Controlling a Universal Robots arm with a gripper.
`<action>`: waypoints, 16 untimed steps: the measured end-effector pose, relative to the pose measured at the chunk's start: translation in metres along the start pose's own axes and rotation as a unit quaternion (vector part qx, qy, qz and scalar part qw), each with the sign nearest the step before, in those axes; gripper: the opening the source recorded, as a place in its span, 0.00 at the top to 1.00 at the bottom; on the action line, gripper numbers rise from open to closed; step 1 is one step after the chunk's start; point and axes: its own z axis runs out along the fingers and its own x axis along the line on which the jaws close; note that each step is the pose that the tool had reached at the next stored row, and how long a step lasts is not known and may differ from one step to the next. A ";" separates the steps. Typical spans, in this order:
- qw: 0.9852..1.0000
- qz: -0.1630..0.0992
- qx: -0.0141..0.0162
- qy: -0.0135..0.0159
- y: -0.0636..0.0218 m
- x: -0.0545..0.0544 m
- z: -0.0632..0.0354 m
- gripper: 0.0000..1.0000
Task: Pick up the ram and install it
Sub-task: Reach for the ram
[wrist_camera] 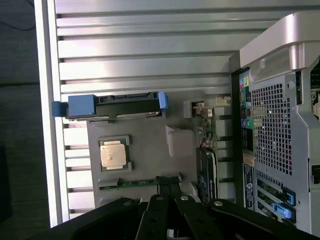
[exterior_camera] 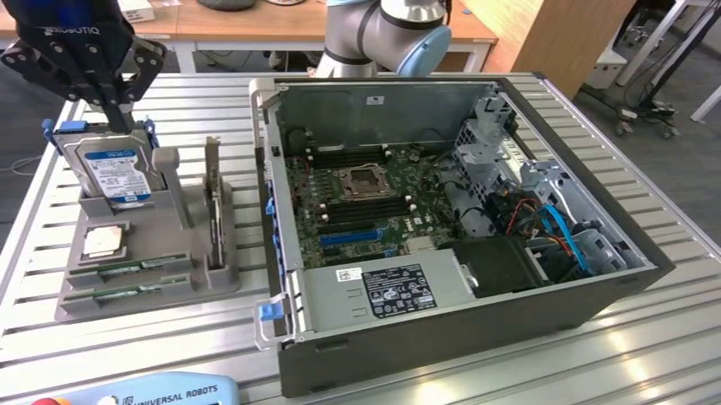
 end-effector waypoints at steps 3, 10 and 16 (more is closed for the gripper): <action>1.000 0.000 0.000 0.000 -0.0044 0.000 -0.0001 0.90; 1.000 0.000 0.000 0.000 -0.0187 -0.001 -0.0007 0.90; 1.000 0.000 0.000 0.000 -0.0307 -0.001 -0.0012 0.90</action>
